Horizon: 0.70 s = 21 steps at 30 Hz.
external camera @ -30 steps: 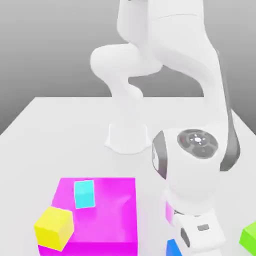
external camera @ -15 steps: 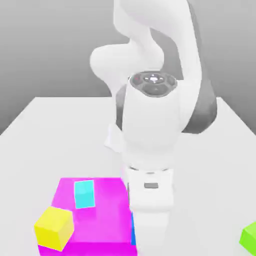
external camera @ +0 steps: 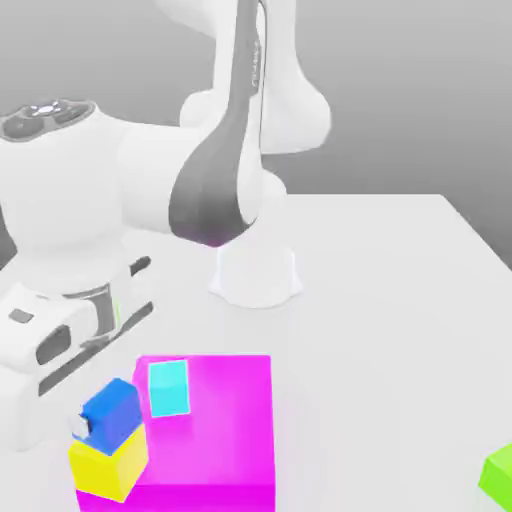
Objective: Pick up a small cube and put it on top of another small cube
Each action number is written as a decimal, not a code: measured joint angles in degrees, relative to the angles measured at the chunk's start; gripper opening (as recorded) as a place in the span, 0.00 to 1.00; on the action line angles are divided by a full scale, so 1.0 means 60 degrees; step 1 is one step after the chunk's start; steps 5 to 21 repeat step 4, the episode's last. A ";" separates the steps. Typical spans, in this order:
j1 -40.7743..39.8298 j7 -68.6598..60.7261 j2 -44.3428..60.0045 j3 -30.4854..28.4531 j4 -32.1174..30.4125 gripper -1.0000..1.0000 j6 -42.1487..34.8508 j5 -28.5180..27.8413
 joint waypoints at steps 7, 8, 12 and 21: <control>-0.0004 -0.0006 0.0024 0.0004 -0.0006 1.00 0.0044 0.0014; -0.0004 -0.0006 0.0024 0.0004 -0.0006 1.00 0.0044 0.0014; -0.0004 -0.0006 0.0024 0.0004 -0.0006 1.00 0.0044 0.0014; -0.0004 -0.0006 0.0024 0.0004 -0.0006 1.00 0.0044 0.0014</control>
